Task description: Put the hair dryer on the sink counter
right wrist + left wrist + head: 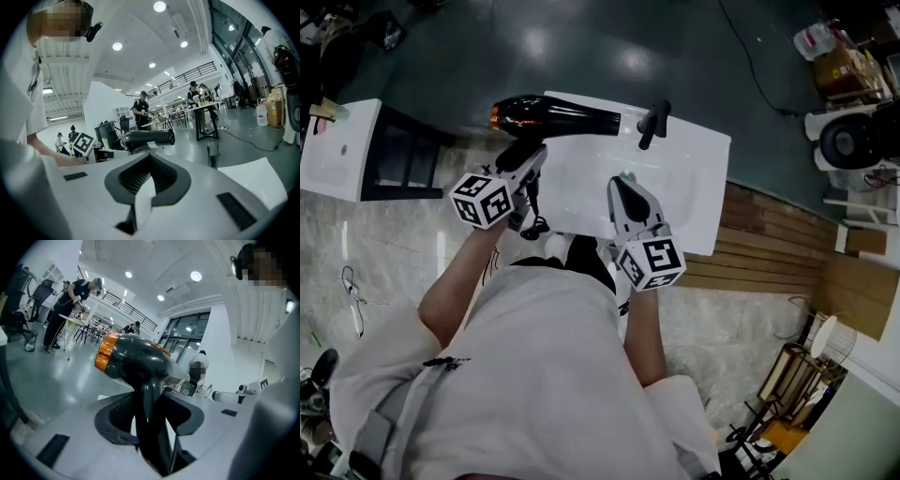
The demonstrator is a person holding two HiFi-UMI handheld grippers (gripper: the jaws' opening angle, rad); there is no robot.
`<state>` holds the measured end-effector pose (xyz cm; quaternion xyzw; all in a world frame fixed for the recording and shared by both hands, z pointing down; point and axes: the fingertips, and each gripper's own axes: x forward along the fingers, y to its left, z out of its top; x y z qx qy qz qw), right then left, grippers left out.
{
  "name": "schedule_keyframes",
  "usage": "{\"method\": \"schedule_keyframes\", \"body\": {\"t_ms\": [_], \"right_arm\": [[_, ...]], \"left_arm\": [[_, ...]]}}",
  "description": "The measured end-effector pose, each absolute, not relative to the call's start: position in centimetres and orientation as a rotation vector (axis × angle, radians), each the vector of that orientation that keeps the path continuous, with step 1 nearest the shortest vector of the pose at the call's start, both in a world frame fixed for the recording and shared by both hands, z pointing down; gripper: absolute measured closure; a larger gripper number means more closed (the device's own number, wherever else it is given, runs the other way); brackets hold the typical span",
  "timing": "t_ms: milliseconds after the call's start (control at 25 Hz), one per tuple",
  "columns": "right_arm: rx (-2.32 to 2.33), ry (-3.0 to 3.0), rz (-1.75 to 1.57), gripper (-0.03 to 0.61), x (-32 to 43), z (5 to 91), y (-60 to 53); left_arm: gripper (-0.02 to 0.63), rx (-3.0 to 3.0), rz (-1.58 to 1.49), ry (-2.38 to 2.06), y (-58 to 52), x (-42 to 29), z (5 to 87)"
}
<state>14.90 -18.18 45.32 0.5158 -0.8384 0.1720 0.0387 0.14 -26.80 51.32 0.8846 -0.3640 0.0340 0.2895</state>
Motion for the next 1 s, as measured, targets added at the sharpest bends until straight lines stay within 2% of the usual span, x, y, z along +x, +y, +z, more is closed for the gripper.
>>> {"method": "schedule_keyframes", "body": {"t_ms": [1000], "right_arm": [[1.394,-2.532,0.729,0.571,17.4,52.6,-24.9]], "left_arm": [[0.436,2.148,0.351,-0.993,-34.3,5.3,62.8]]}}
